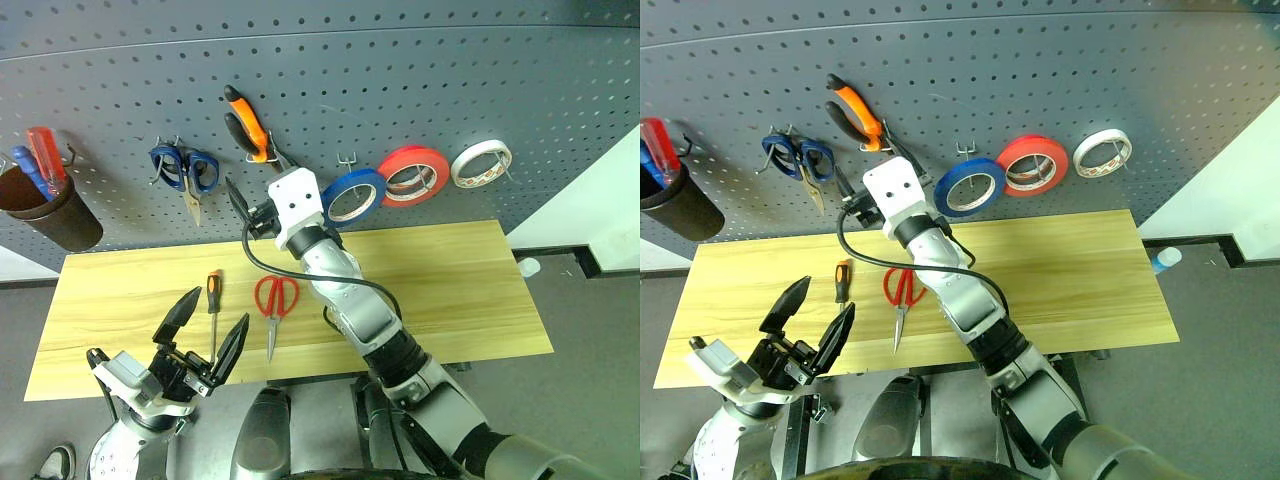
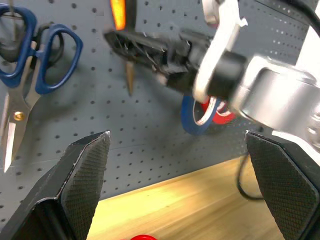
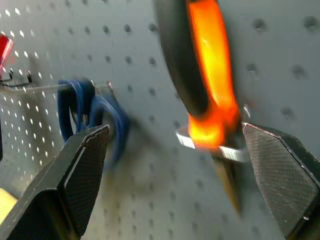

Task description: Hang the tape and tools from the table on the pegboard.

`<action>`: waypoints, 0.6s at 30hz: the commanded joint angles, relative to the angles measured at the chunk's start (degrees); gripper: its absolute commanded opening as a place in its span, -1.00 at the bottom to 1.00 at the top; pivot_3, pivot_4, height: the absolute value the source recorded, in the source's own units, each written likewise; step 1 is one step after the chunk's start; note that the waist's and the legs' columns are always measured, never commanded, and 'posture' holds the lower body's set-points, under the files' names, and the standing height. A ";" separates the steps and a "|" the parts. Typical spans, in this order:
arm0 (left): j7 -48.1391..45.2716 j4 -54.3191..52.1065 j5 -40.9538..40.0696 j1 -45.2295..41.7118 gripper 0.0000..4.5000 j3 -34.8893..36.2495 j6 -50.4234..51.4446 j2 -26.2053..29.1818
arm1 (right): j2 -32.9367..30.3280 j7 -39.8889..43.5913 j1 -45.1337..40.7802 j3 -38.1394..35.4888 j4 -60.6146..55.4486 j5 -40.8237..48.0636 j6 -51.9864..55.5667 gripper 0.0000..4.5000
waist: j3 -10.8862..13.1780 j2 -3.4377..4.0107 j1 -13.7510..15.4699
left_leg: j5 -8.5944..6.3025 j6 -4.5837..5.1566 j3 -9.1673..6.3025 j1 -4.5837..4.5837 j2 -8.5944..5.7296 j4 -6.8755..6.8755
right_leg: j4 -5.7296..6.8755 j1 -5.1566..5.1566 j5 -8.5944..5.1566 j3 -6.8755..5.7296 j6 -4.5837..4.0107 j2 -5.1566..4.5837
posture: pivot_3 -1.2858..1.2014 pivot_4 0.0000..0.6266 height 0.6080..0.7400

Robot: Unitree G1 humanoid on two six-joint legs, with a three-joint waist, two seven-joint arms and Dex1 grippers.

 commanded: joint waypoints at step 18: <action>-3.30 5.41 -0.79 -6.63 1.00 0.03 -2.87 -0.13 | -7.33 8.73 14.30 -5.57 -31.60 -2.56 14.51 0.98 | -0.17 -0.22 0.29 | 0.12 -0.21 0.00 0.02 -0.02 0.08 | -0.06 0.13 0.00 0.01 0.01 0.00 | 0.33 -0.48 1.00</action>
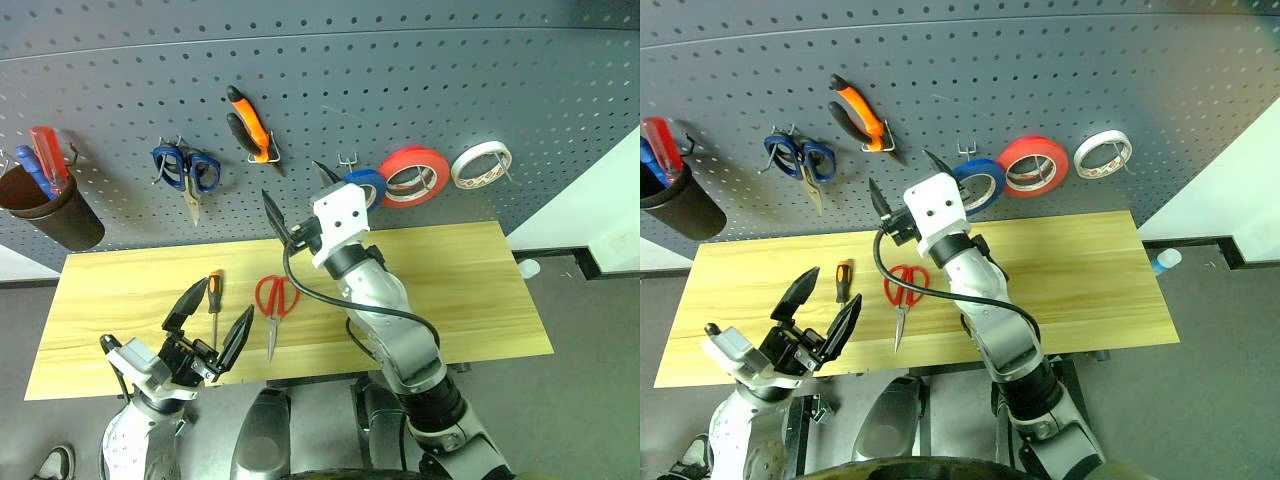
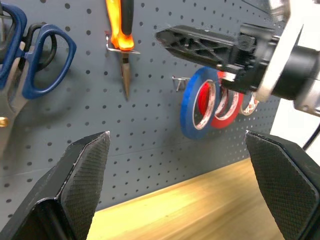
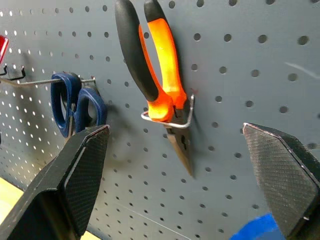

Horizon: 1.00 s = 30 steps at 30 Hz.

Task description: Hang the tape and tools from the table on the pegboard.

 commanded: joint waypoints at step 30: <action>16.41 -2.66 14.49 -5.65 1.00 -2.24 29.63 10.75 | -36.89 33.08 19.66 -12.93 -22.17 22.64 24.60 0.98 | -7.73 -0.67 0.17 | -0.20 0.37 -0.02 2.18 -0.03 0.04 | -0.30 2.44 0.01 0.03 -0.01 0.01 | 0.34 -0.87 1.00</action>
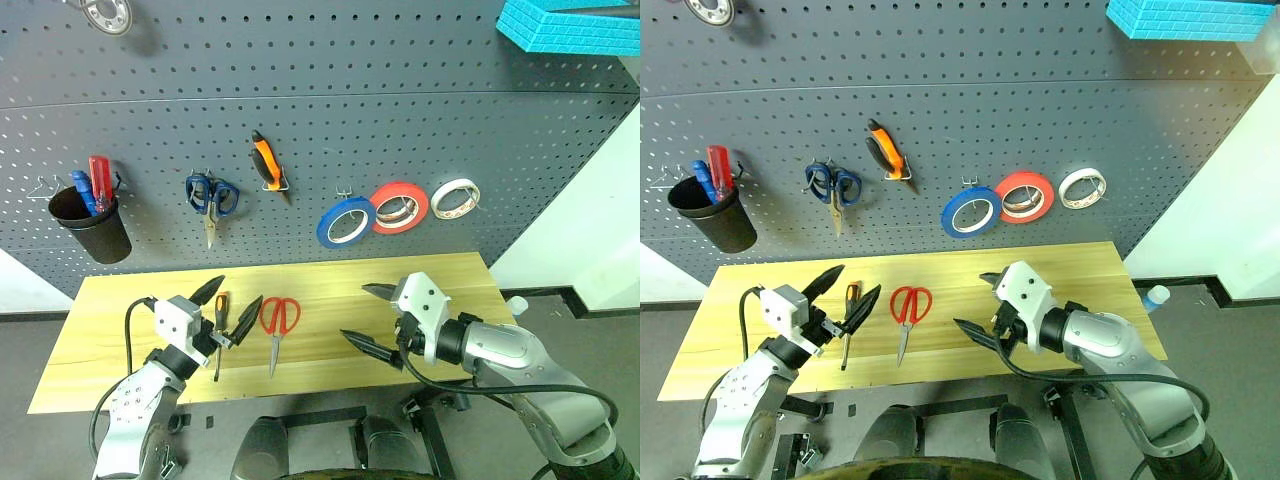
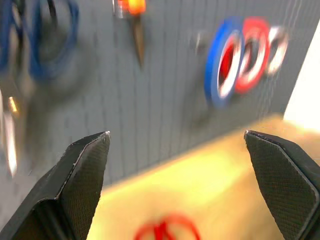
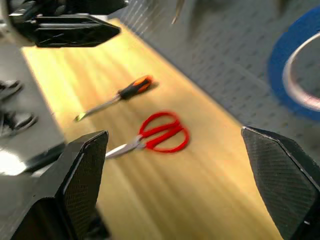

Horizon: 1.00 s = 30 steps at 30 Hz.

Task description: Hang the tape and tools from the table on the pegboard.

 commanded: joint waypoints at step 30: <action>23.17 -8.37 9.39 -7.83 1.00 -9.09 54.12 -6.59 | -0.14 0.47 -2.77 6.43 -1.68 -0.43 0.30 0.98 | -0.01 0.04 2.87 | 0.00 0.00 -0.02 -0.03 -0.03 -0.01 | 0.06 -0.21 0.00 0.00 -0.01 0.00 | 0.34 -0.76 1.00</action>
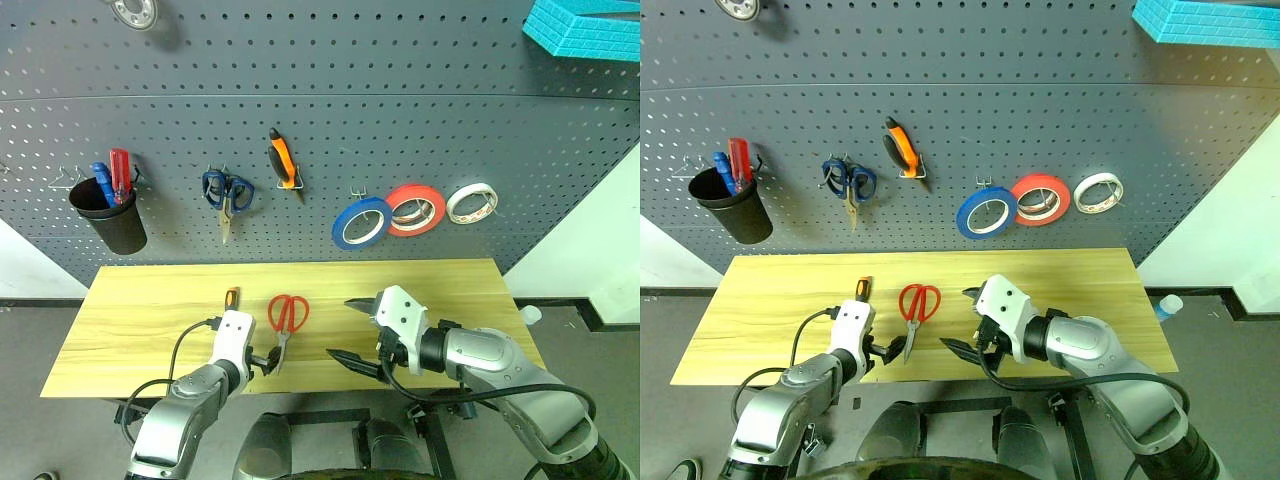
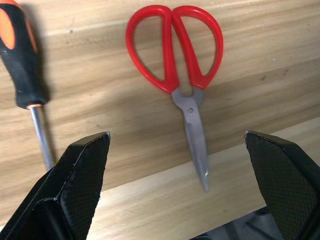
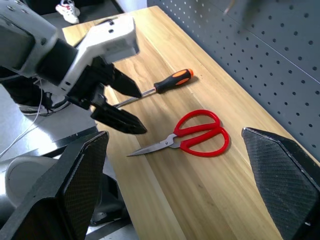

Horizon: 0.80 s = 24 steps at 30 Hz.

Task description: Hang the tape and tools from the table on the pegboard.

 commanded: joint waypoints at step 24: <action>6.59 15.83 6.33 -10.71 1.00 -3.82 1.53 -9.30 | -0.78 -0.52 1.10 -0.78 -6.96 2.06 3.70 0.98 | 0.24 0.04 -0.12 | 0.00 0.00 -0.05 -0.02 -0.04 -0.03 | -0.04 -0.02 -0.01 0.00 0.00 0.00 | 0.30 -0.67 1.00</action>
